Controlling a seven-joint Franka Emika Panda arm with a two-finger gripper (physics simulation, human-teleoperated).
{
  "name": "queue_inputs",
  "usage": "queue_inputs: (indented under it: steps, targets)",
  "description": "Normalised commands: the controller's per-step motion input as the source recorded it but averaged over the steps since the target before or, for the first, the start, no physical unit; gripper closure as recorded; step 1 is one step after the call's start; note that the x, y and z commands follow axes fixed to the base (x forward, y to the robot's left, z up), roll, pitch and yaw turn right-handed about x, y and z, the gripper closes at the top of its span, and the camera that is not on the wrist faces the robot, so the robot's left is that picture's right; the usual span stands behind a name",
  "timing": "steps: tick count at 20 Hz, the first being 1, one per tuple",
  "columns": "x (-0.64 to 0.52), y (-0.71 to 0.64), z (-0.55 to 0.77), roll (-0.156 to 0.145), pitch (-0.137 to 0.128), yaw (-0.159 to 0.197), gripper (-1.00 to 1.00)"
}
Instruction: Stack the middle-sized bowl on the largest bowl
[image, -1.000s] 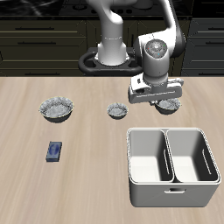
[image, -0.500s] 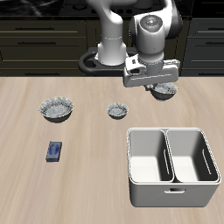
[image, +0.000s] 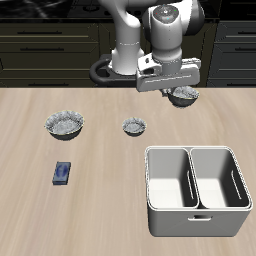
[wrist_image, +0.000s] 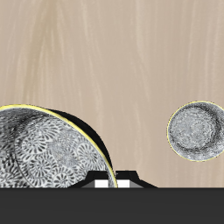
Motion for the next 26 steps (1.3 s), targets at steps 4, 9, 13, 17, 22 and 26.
queue_inputs:
  steps: [4,9,13,17,22,26]
  targets:
    - [0.08,-0.39,0.15,-0.023,0.026,-0.045,1.0]
    - [0.01,-0.33,0.22,0.0,-0.026,0.002,1.0]
    - [0.03,-0.44,0.25,-0.015,-0.016,0.005,1.0]
    - [0.02,-0.44,0.19,-0.021,-0.022,0.018,1.0]
    - [0.01,-0.84,0.35,-0.067,-0.077,0.015,1.0]
    - [0.01,-0.44,0.07,-0.042,-0.022,-0.022,1.0]
